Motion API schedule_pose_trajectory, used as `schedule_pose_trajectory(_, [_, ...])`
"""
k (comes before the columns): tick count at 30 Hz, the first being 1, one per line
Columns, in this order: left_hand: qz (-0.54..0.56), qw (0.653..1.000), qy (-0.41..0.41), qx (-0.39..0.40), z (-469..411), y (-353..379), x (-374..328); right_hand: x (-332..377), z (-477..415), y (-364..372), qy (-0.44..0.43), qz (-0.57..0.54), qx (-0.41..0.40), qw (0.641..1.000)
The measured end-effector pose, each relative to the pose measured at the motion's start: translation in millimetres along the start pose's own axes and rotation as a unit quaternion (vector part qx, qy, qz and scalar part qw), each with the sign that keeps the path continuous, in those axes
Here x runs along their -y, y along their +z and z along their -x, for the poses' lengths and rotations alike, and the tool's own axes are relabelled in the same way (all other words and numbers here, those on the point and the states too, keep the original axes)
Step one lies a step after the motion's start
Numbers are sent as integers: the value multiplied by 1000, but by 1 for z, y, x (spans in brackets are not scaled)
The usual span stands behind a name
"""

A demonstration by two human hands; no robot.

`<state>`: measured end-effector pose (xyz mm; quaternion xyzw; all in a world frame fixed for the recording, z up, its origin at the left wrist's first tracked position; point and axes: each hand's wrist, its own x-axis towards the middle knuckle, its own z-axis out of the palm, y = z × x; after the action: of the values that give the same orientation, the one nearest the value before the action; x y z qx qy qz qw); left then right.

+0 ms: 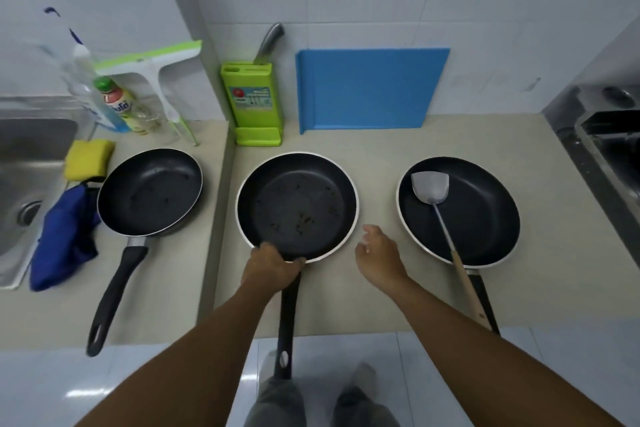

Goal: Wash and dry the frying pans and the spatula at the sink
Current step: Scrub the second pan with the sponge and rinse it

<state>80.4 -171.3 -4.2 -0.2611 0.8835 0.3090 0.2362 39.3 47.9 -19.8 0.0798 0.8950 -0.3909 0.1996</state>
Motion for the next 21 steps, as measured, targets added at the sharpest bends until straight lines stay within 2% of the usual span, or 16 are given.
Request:
schedule_pose_trajectory(3, [-14,995,-25,91,0,9,23,18,-26,15,61,-23,-29,997])
schedule_pose_trajectory(5, [35,985,-65,158,-6,15,33,27,-40,23,106,-59,-35,992])
schedule_pose_trajectory(9, [135,960,-67,238,-17,25,47,37,-59,39,143,-91,-59,984])
schedule_pose_trajectory(16, [252,920,-76,291,-26,31,59,30,-70,51,155,-121,-75,978])
schedule_pose_trajectory(21, [313,907,-73,273,-17,18,65,39,-60,49,172,-184,-84,964])
